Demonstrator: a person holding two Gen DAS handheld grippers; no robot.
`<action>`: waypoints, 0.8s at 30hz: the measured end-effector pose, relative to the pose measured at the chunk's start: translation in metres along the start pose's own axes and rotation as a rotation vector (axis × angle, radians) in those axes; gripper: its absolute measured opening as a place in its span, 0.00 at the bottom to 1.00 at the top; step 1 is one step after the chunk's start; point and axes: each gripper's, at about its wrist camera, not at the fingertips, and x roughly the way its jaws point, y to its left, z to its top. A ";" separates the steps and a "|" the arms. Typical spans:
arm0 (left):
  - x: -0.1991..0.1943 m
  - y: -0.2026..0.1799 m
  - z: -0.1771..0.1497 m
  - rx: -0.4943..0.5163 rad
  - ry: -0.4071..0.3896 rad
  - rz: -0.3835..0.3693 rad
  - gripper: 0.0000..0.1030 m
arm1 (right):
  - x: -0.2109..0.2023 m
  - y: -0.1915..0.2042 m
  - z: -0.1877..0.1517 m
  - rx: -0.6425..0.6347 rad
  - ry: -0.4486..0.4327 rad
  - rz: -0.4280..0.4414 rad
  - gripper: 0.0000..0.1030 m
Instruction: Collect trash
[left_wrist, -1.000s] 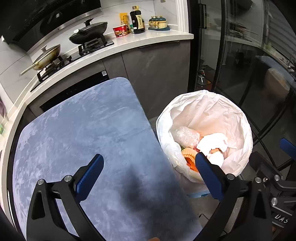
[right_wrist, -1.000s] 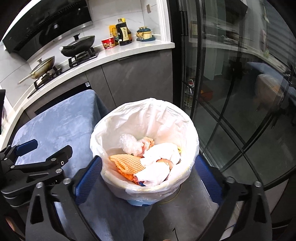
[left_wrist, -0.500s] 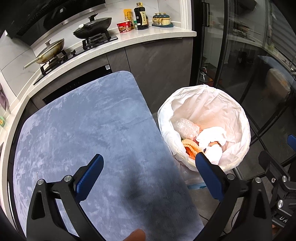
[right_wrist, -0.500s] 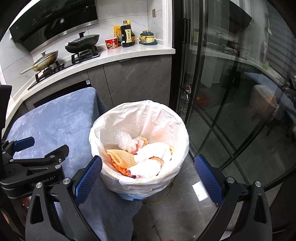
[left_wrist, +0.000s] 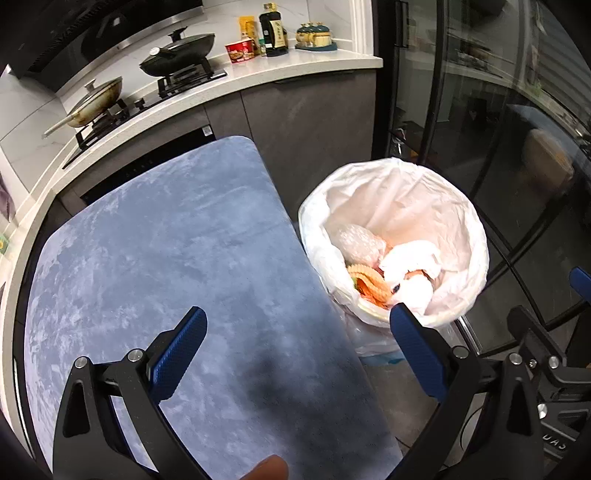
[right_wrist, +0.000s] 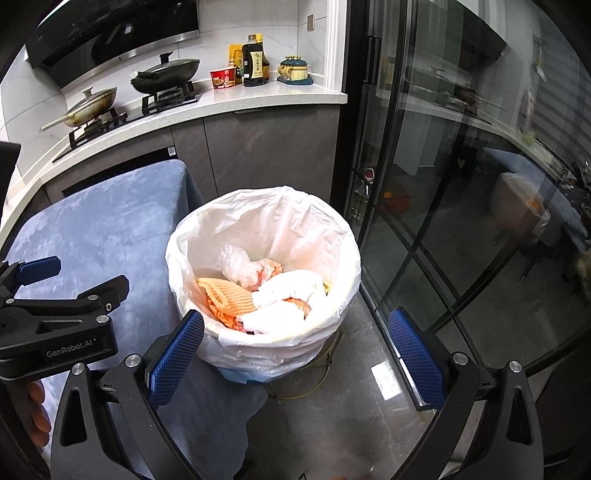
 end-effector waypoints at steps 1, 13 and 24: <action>0.000 -0.002 -0.001 0.003 0.002 -0.001 0.92 | 0.000 0.000 -0.001 -0.006 -0.001 -0.001 0.94; 0.002 -0.016 -0.007 0.007 0.014 -0.013 0.92 | -0.001 -0.005 -0.007 -0.031 0.005 -0.005 0.94; 0.006 -0.017 -0.008 0.002 0.021 -0.015 0.92 | 0.000 -0.006 -0.010 -0.031 0.008 -0.003 0.94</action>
